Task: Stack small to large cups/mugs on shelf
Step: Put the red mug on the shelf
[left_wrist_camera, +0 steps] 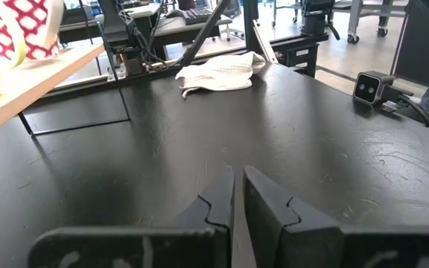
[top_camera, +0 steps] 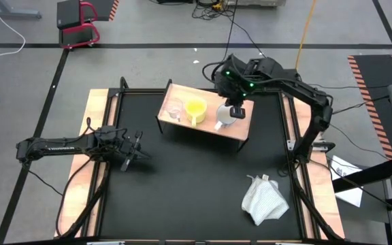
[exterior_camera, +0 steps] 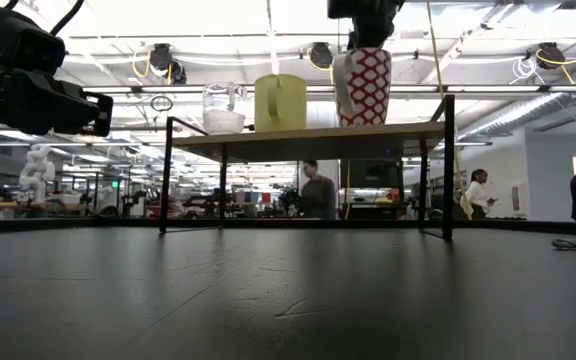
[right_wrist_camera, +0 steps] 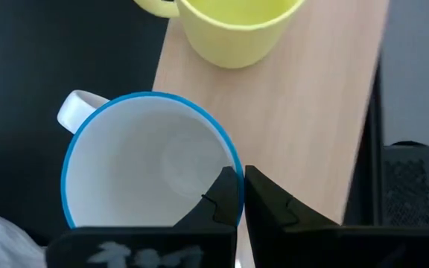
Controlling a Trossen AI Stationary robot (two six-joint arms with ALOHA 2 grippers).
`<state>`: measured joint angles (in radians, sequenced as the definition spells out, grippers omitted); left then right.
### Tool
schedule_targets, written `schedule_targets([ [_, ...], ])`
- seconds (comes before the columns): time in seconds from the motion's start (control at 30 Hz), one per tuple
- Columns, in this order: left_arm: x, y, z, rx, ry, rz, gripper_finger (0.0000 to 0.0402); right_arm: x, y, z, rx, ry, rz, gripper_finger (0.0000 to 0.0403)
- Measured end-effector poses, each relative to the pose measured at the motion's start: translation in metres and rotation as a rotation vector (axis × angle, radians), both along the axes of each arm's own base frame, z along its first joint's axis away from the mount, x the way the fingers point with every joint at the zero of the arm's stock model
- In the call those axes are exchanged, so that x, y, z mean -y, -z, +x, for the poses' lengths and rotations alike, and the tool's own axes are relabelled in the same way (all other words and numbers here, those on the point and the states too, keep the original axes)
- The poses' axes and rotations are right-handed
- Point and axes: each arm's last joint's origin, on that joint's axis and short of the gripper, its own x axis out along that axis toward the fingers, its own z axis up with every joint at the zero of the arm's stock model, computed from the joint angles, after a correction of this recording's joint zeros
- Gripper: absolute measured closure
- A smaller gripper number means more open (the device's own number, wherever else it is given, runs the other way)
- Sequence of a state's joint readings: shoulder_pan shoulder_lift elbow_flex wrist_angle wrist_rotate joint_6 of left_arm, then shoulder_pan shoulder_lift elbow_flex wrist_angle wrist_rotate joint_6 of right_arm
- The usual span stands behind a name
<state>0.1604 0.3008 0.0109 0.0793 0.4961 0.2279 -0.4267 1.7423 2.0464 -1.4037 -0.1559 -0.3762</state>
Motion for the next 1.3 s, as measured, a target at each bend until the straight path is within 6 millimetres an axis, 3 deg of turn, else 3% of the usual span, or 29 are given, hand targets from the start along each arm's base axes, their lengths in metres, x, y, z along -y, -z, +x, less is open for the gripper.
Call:
schedule_targets([
  [0.2,0.0,0.0,0.0,-0.001,0.001,-0.001,0.0369,0.003,0.01,0.008,-0.03,-0.01,0.017,0.0403],
  [1.3,0.009,0.0,0.0,0.003,0.077,0.013,0.0369,0.014,0.011,0.003,-0.031,0.045,0.048,0.0403],
])
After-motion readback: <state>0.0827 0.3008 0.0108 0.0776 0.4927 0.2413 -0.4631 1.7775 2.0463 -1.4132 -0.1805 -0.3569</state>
